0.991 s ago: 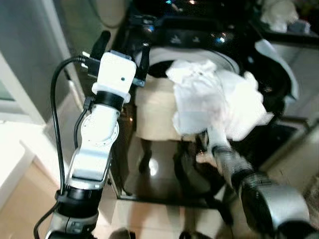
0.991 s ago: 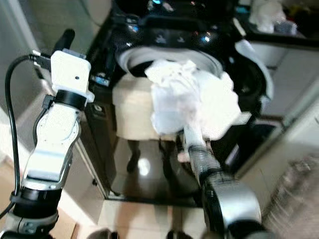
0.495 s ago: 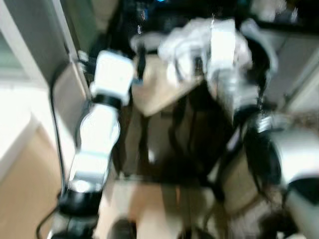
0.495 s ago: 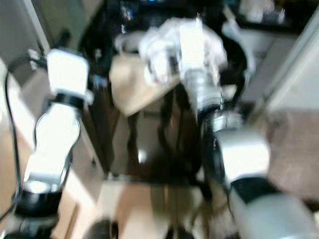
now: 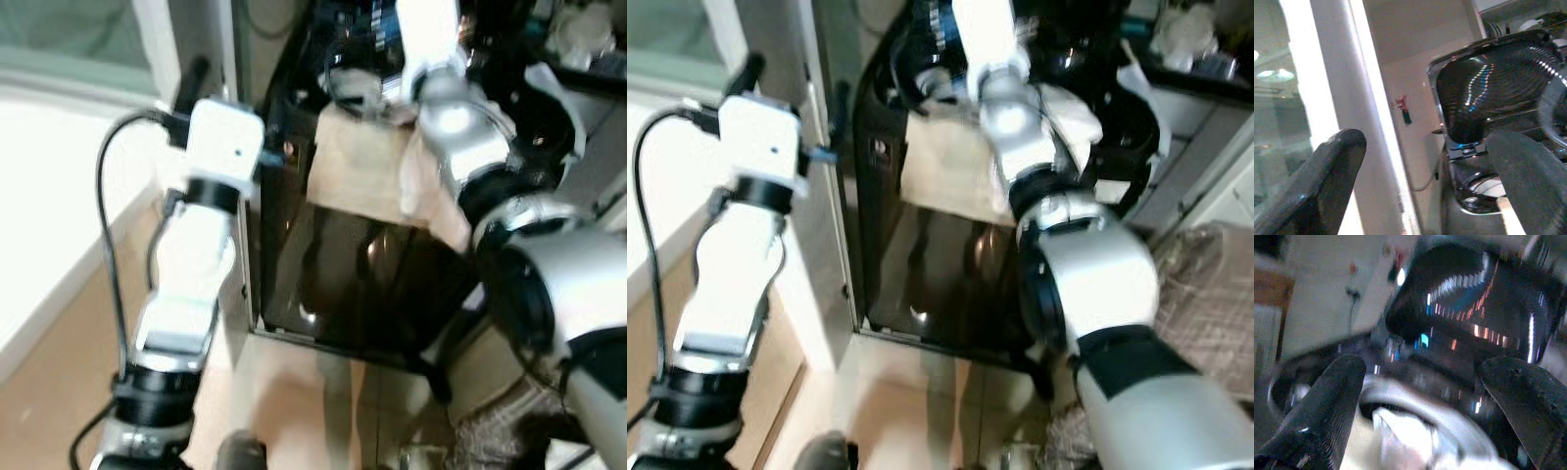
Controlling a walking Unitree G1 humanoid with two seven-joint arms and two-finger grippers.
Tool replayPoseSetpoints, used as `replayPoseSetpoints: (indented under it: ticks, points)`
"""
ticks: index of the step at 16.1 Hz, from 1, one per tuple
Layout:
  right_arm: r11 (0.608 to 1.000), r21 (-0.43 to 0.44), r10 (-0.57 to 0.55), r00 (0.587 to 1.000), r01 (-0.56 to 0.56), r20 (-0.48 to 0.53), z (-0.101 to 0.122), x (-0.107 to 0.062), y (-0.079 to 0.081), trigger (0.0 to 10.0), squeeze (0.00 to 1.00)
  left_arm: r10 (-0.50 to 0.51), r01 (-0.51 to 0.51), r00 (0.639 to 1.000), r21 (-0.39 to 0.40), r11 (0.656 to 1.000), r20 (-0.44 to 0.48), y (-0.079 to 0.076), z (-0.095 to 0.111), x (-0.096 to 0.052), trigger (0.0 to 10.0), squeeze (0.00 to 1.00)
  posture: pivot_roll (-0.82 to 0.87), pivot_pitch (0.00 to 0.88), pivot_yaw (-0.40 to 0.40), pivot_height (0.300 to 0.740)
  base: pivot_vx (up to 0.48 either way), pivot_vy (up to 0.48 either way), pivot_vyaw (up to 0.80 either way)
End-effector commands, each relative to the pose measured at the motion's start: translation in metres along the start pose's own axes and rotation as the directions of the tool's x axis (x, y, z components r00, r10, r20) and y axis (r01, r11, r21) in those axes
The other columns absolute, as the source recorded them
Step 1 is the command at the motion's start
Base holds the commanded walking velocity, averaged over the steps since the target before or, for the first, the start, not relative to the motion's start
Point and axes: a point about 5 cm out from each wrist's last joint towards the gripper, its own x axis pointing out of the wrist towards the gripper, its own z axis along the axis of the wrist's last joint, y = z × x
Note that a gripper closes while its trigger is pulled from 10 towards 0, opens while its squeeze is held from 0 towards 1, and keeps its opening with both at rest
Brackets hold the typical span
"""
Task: Clothes washing
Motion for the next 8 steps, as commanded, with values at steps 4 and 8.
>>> replayPoseSetpoints:
  ticks: [4, 8]
  points:
    - [0.982, 0.178, -0.057, 0.996, 0.068, -0.064, -0.033, -0.013, -0.001, 10.0, 0.0, 0.002, -0.002, 1.0, 0.002, 1.0, -0.006, -0.001, 0.002, -0.003, 10.0, 0.0, 0.15, 0.031, -0.073, 0.74, 0.0, 0.0, 0.0]
    - [0.967, 0.249, -0.016, 0.989, 0.053, -0.145, -0.076, -0.037, 0.023, 10.0, 0.0, 0.001, -0.001, 1.0, 0.02, 1.0, -0.008, -0.001, 0.0, -0.003, 10.0, 0.0, 0.14, 0.027, -0.064, 0.74, 0.0, 0.0, 0.0]
